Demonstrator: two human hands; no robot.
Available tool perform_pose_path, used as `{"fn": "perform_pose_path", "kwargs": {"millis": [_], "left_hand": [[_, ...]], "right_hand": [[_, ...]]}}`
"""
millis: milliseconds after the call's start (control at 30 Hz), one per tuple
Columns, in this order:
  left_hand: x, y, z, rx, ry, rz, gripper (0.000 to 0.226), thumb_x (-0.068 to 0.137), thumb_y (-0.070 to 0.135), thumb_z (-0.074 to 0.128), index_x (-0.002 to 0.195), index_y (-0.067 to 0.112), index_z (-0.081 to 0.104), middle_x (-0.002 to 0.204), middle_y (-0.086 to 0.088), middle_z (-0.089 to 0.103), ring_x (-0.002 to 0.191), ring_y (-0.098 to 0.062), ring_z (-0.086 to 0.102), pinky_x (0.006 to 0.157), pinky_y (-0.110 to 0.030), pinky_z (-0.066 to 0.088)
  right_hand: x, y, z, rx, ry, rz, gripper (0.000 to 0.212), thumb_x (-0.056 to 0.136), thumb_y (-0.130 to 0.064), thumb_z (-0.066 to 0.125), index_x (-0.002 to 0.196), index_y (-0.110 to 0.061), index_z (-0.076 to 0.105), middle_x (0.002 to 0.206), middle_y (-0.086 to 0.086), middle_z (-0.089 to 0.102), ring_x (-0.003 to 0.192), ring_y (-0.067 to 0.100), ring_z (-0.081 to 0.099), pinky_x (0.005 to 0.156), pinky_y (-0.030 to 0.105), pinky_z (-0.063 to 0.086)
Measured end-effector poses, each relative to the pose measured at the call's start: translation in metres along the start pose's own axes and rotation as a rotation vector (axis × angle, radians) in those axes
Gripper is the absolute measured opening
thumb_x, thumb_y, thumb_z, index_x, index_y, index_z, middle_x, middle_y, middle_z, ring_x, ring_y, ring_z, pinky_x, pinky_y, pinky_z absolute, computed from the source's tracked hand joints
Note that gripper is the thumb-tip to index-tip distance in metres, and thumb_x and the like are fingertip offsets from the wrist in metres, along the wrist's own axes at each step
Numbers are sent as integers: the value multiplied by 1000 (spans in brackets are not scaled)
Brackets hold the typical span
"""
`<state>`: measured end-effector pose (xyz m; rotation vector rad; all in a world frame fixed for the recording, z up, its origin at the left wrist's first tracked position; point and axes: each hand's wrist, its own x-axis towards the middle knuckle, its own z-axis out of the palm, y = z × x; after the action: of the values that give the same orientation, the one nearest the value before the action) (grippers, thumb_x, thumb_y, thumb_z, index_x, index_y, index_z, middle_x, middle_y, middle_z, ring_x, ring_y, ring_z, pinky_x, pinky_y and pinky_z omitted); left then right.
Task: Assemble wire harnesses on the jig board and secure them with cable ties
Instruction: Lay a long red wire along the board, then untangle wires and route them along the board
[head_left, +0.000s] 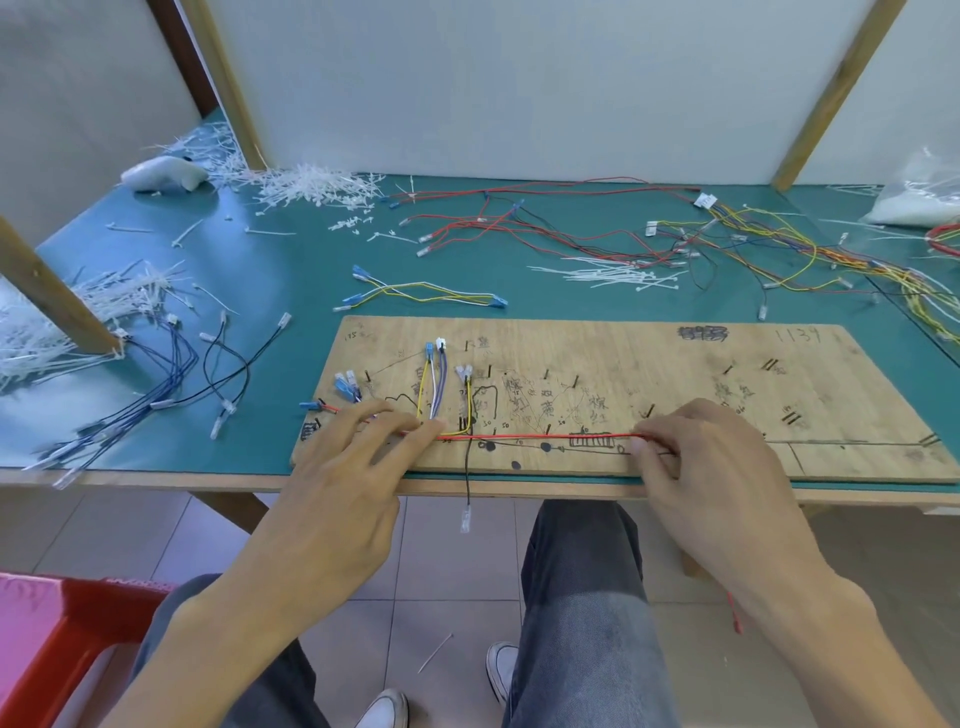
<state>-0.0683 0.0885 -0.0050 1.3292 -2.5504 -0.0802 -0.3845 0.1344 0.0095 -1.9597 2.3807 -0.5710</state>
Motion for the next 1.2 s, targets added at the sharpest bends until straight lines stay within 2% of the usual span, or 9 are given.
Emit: {"fn": "perform_pose_path", "kwargs": {"millis": [67, 167, 267, 400, 500, 600, 767, 1000, 1200], "left_hand": [[3, 0, -2, -16, 42, -24, 76, 79, -1, 66, 150, 22, 50, 138, 1, 56, 136, -28, 47, 106, -50, 46], [15, -2, -5, -29, 120, -18, 63, 80, 5, 53, 142, 21, 51, 130, 4, 52, 125, -24, 47, 103, -39, 44], [44, -14, -10, -140, 161, -52, 43, 88, 10, 50, 127, 25, 60, 122, 9, 54, 120, -15, 48, 97, -23, 38], [99, -34, -15, -247, 174, -136, 26, 92, 19, 55, 112, 26, 71, 111, 15, 67, 108, -8, 59, 92, -24, 39], [143, -48, -12, -224, 122, -174, 18, 95, 17, 62, 107, 21, 74, 105, 8, 74, 99, -12, 66, 89, -28, 46], [179, -58, -3, -190, 52, -170, 16, 95, 18, 64, 107, 18, 74, 103, 0, 75, 98, -18, 69, 94, -38, 54], [222, -67, 12, -106, -33, -146, 25, 93, 29, 73, 116, 20, 71, 111, 2, 72, 90, -19, 64, 92, -42, 55], [248, -73, 17, -36, -143, -146, 18, 87, 21, 71, 104, 25, 73, 92, 8, 69, 92, -21, 63, 84, -41, 57], [286, -81, 16, -158, 40, -273, 18, 89, 17, 63, 104, 20, 72, 102, 0, 68, 100, -25, 64, 89, -40, 55]], "right_hand": [[6, -1, -4, 34, 81, -1, 17, 99, -30, 67, 105, -19, 79, 99, 0, 64, 102, 27, 57, 78, 39, 48], [29, -7, -7, 193, 180, -80, 7, 96, -24, 72, 92, -24, 79, 91, -10, 66, 92, 16, 59, 78, 33, 45], [70, -10, 1, 561, 102, 9, 13, 95, -30, 74, 84, -27, 80, 76, -15, 74, 75, 0, 65, 70, 11, 45], [112, -8, 22, 921, -65, 271, 22, 99, -32, 71, 83, -21, 82, 77, 0, 77, 69, 12, 64, 63, 33, 53], [122, -3, 34, 925, -43, 262, 23, 98, -33, 72, 80, -22, 82, 71, -1, 75, 64, 10, 64, 63, 35, 54], [121, -1, 41, 919, -10, 201, 19, 96, -38, 72, 81, -31, 81, 64, -5, 72, 58, 4, 62, 60, 28, 49], [123, -2, 47, 914, 11, 155, 19, 96, -37, 72, 81, -31, 81, 57, -6, 66, 56, 6, 58, 58, 25, 45], [127, 2, 52, 939, 59, 152, 18, 96, -34, 73, 80, -32, 81, 58, -2, 67, 54, 6, 58, 55, 17, 46], [129, 3, 54, 959, 83, 159, 19, 96, -31, 74, 78, -29, 81, 61, 6, 67, 54, 8, 56, 55, 19, 46]]}}
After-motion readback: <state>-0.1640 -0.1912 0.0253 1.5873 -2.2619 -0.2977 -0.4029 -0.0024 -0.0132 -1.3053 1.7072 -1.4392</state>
